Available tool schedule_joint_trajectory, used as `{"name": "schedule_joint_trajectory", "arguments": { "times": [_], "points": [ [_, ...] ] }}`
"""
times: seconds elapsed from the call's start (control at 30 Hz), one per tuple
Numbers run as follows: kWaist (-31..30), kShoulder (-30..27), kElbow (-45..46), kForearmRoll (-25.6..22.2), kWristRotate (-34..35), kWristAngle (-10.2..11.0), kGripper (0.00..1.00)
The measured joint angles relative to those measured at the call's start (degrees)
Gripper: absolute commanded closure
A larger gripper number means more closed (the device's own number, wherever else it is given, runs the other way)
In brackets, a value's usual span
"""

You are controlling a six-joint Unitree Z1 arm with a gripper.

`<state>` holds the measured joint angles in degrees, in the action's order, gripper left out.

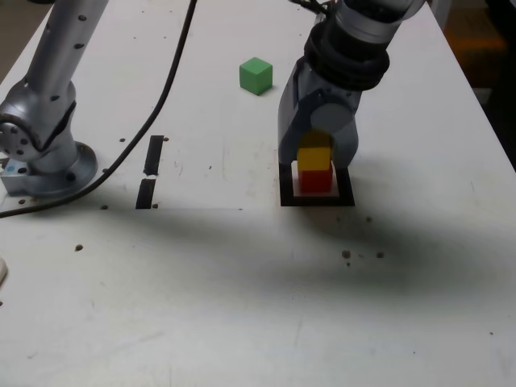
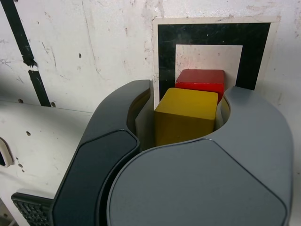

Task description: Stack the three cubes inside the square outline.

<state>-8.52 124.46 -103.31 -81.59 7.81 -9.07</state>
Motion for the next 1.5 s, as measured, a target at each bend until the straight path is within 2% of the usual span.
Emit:
{"name": "schedule_joint_trajectory", "arguments": {
  "times": [0.43, 0.63, 0.8, 0.97, 1.03, 1.1, 1.23, 1.3, 1.37, 1.4, 1.5],
  "points": [
    [0.4, 0.0, -0.1, 0.0, -0.2, -0.4, 0.05],
    [0.5, -0.6, 0.3, 0.1, 1.6, 0.1, 0.0],
    [1.9, -5.8, 3.7, -0.3, 2.5, 1.2, 0.0],
    [6.6, -12.9, 9.0, -1.4, -1.3, 5.1, 0.0],
    [10.7, -16.9, 12.7, -3.2, -6.9, 8.1, 0.0],
    [12.9, -19.7, 14.1, -4.1, -9.8, 9.3, 0.0],
    [17.4, -22.1, 17.9, -5.2, -17.7, 13.6, 0.0],
    [20.5, -22.7, 20.2, -4.2, -23.9, 17.1, 0.0],
    [22.5, -24.2, 21.0, -2.3, -30.0, 19.1, 0.0],
    [23.5, -24.5, 21.2, -0.9, -33.2, 19.8, 0.0],
    [25.1, -24.4, 22.1, 1.9, -40.8, 20.0, 0.0]
  ]
}}
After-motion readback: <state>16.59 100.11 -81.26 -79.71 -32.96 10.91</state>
